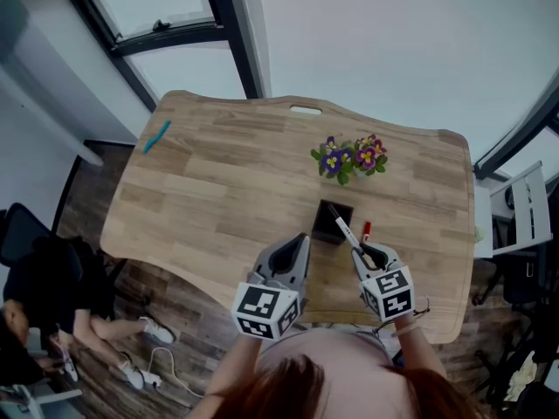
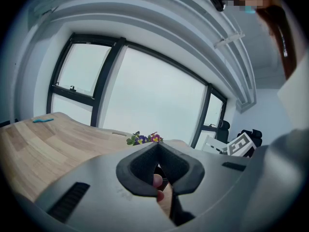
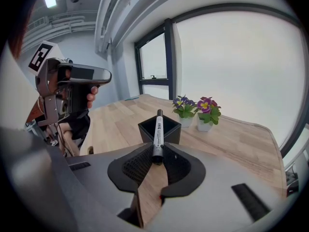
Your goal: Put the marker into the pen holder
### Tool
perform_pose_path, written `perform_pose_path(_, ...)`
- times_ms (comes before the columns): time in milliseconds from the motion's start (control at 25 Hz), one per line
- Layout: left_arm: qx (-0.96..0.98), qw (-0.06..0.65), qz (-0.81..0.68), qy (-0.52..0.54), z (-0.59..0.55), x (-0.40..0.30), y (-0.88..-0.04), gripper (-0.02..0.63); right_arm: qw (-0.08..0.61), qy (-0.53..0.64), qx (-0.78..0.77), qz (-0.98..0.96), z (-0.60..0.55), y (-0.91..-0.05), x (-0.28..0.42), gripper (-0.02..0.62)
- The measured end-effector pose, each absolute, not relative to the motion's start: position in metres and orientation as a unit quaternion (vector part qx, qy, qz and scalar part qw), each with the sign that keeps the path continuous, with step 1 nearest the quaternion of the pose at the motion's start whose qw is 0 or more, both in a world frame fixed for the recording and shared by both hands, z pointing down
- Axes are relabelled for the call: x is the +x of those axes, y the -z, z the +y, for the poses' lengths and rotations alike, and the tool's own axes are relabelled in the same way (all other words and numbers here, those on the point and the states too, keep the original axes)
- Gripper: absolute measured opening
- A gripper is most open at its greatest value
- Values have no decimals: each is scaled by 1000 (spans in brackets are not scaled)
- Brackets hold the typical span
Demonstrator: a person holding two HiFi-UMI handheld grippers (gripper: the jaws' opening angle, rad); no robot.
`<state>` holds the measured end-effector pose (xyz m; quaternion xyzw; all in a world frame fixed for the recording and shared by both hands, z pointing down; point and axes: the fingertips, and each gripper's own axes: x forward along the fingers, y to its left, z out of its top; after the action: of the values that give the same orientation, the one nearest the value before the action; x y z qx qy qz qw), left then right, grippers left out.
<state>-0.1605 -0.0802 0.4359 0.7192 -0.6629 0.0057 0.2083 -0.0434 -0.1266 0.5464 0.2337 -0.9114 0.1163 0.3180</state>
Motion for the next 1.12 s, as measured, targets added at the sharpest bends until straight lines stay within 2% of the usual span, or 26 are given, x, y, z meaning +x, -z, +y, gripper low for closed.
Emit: perform_pose_path(1120, 714, 219, -665, -1, -84, -179, -444, 2, 293, -115, 241, -918, -149, -537, -73, 60)
